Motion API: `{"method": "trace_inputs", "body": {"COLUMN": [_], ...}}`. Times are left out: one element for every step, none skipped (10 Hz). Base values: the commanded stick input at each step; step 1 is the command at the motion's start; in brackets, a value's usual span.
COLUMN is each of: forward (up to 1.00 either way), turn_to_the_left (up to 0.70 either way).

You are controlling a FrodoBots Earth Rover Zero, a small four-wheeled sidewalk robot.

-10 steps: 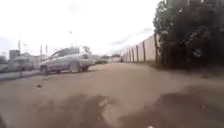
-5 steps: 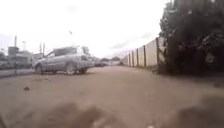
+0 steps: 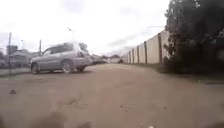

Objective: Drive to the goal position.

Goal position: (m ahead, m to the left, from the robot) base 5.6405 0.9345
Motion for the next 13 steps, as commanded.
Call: {"method": "trace_inputs", "body": {"forward": [0.85, 0.85, 0.85, 0.85, 0.85, 0.85, 0.85, 0.85, 0.85, 0.85, 0.85, 0.85, 0.85], "turn_to_the_left": [0.01, 0.01, 0.01, 0.01, 0.01, 0.01, 0.01, 0.01, 0.01, 0.01, 0.01, 0.01, 0.01]}}
